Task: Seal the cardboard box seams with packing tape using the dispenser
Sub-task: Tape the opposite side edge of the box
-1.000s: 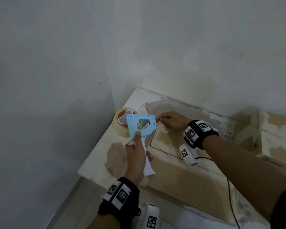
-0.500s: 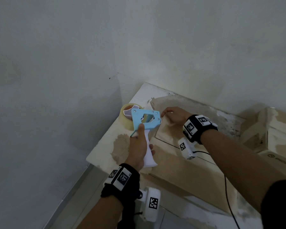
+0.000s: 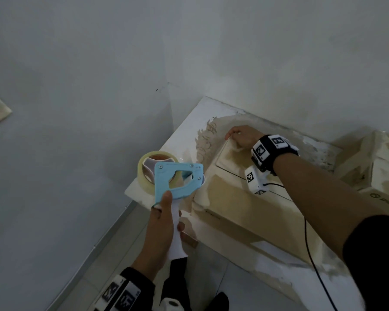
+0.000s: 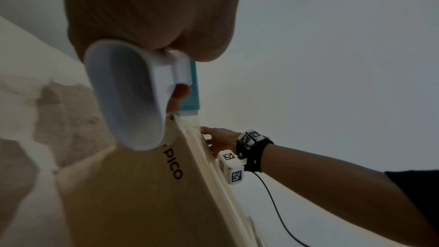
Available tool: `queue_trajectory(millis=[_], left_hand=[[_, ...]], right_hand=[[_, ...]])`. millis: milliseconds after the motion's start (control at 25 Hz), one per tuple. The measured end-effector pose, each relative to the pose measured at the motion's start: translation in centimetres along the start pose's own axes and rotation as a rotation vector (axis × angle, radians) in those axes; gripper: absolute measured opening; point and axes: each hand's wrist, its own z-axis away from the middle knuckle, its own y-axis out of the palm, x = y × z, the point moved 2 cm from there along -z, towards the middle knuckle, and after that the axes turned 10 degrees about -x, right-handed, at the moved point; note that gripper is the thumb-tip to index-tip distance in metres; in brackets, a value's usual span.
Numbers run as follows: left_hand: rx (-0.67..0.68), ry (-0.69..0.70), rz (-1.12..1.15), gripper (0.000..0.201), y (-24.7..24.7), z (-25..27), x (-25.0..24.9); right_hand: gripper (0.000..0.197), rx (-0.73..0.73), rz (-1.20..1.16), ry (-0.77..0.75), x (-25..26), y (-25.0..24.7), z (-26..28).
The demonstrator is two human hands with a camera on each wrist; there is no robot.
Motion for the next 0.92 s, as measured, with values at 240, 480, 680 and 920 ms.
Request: queue_trajectory(millis=[240, 480, 680, 920], left_hand=[[-0.033, -0.077, -0.038, 0.043, -5.5, 2.2, 1.6], [0.126, -0.008, -0.209, 0.064, -9.5, 3.3, 2.8], [-0.033, -0.16, -0.041, 0.041, -7.7, 2.6, 3.8], [0.137, 0.191, -0.221, 0.081, -7.4, 1.0, 4.8]], right_hand=[[0.036, -0.019, 0.024, -0.008, 0.3, 0.2, 0.3], [0.036, -0.044, 0.012, -0.024, 0.0, 0.3, 0.0], [0.036, -0.055, 0.015, -0.024, -0.3, 0.5, -0.2], [0.033, -0.045, -0.015, -0.031, -0.5, 0.6, -0.5]])
